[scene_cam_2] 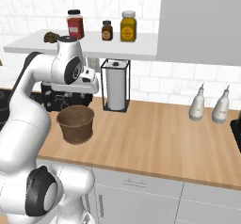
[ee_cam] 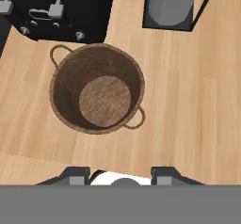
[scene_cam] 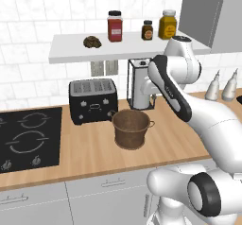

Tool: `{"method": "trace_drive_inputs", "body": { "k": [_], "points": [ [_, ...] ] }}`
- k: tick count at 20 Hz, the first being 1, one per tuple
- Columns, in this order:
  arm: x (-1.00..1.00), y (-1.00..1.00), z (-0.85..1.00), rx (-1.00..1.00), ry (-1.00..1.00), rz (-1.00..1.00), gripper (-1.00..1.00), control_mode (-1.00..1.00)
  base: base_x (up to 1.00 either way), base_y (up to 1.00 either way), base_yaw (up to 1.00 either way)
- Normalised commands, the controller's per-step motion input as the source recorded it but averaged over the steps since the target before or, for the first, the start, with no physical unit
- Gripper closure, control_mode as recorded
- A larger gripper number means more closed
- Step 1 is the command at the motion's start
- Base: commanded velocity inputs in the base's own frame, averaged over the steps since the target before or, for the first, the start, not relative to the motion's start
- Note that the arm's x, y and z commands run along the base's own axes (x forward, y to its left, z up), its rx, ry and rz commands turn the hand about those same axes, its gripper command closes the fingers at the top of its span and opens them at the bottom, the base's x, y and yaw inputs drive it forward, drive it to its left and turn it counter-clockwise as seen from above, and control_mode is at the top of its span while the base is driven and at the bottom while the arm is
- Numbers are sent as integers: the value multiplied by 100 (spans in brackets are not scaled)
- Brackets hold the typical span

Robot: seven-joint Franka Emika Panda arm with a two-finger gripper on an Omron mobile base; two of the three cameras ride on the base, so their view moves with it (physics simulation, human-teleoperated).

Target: Open the cabinet, pick up the bread from the cabinet and place it in the basket. Then move the basket to the dining counter.

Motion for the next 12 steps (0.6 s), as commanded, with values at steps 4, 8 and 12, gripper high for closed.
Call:
{"method": "trace_drive_inputs", "body": {
  "k": [4,8,12],
  "points": [
    [1,5,0,-2,0,0,-100,-100,0,0,0],
    [0,0,0,0,0,0,-100,-100,0,0,0],
    [0,0,0,0,0,0,-100,-100,0,0,0]
  ]
}}
